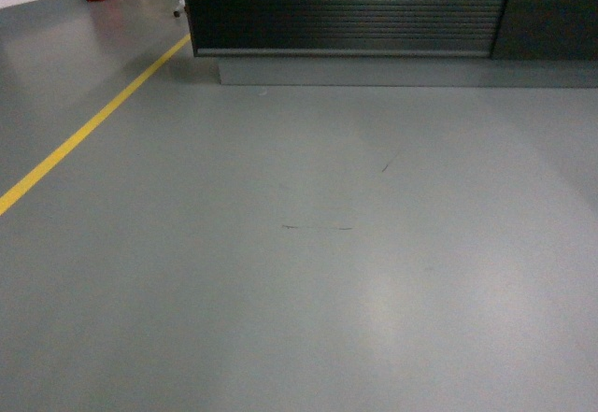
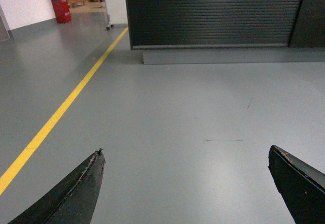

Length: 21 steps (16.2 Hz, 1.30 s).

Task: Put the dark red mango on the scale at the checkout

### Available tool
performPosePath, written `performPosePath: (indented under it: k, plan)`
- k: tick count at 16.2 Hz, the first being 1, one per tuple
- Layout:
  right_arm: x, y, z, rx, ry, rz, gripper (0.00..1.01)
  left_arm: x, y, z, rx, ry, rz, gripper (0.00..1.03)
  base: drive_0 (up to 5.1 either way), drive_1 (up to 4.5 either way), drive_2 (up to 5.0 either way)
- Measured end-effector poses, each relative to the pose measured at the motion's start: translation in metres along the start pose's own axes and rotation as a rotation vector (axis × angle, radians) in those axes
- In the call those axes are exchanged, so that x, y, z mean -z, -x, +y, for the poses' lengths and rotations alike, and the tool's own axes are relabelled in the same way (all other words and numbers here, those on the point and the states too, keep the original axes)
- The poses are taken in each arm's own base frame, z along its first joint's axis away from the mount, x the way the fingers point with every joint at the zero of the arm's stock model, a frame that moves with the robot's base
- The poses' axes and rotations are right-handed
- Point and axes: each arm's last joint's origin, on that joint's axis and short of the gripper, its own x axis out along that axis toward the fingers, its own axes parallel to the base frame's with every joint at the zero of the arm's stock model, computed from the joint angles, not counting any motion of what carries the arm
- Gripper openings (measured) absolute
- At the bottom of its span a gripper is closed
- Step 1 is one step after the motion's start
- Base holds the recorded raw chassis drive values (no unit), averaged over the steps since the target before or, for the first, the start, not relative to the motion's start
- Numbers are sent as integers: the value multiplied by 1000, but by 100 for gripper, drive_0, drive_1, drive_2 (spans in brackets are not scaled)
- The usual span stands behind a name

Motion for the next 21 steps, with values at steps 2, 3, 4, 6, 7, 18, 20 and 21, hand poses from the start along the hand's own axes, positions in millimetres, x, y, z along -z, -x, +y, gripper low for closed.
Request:
performPosePath:
  k: [2,3,4,6,7,18,20,21]
  plan:
    - [0,0,0,0,0,0,98,0,0,0,0,0,0,98,0,0,0]
    - [0,0,0,0,0,0,98,0,0,0,0,0,0,98,0,0,0]
    - [0,0,0,0,0,0,98,0,0,0,0,0,0,98,0,0,0]
    - [0,0,0,0,0,0,98,0,0,0,0,0,0,98,0,0,0]
    - [0,0,0,0,0,0,98,0,0,0,0,0,0,98,0,0,0]
    - [0,0,0,0,0,0,98,0,0,0,0,0,0,98,0,0,0]
    - [0,0,0,0,0,0,98,0,0,0,0,0,0,98,0,0,0]
    - [0,0,0,0,0,0,98,0,0,0,0,0,0,98,0,0,0]
